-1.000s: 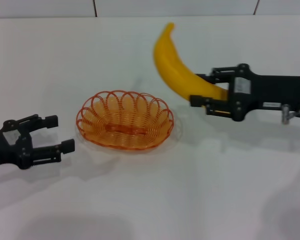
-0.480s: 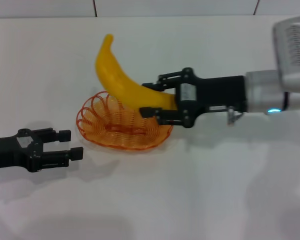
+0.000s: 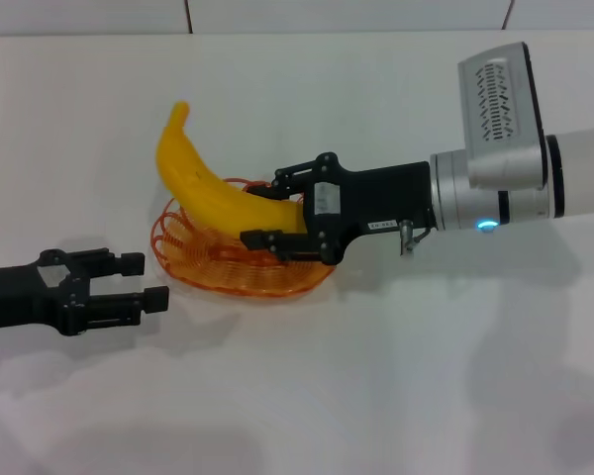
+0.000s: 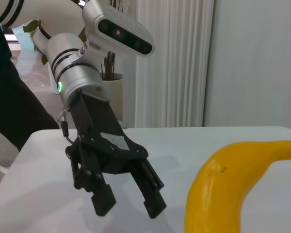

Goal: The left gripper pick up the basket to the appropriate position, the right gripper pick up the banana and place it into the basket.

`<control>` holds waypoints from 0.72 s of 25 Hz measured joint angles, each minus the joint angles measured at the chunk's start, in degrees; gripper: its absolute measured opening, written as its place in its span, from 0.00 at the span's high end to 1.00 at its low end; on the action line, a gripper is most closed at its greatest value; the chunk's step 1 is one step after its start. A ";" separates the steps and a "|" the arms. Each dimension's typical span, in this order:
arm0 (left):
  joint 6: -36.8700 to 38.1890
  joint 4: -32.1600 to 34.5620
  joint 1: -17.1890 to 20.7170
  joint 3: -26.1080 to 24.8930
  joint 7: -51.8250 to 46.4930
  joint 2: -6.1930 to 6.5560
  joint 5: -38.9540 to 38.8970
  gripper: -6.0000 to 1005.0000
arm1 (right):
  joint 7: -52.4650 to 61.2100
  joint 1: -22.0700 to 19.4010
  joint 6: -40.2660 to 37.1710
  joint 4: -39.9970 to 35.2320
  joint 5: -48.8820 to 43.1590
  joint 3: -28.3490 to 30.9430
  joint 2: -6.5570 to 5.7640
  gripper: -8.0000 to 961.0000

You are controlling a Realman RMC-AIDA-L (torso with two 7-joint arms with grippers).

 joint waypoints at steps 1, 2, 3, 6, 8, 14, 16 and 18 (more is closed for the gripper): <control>0.01 -0.01 -0.01 -0.01 0.01 -0.03 -0.06 0.22 | -0.01 0.09 0.05 0.28 0.05 0.04 0.01 0.48; 0.01 -0.01 -0.01 -0.01 0.01 -0.05 -0.11 0.22 | -0.01 0.26 0.30 0.69 0.12 0.07 0.01 0.48; 0.02 -0.01 -0.02 -0.01 0.01 -0.08 -0.17 0.22 | -0.01 0.50 0.69 1.16 0.15 0.09 0.00 0.48; 0.05 -0.01 -0.04 -0.02 0.01 -0.08 -0.18 0.22 | 0.00 1.25 1.91 2.78 0.10 0.05 0.07 0.48; 0.12 -0.02 -0.05 -0.05 0.01 -0.08 -0.22 0.22 | 0.02 1.38 1.61 3.14 0.15 0.05 0.05 0.45; 0.64 -0.02 0.57 -0.77 0.00 0.18 -0.28 0.22 | 2.73 -3.22 -8.80 -5.95 0.41 0.56 -0.66 0.24; 0.71 0.03 0.76 -0.83 0.34 0.38 -0.29 0.22 | 4.57 -7.43 -14.70 -12.53 1.21 1.23 -0.76 0.19; 1.09 0.29 1.21 -1.28 2.25 0.41 -0.29 0.22 | 5.09 -12.07 -19.07 -16.85 2.63 2.68 -0.85 0.13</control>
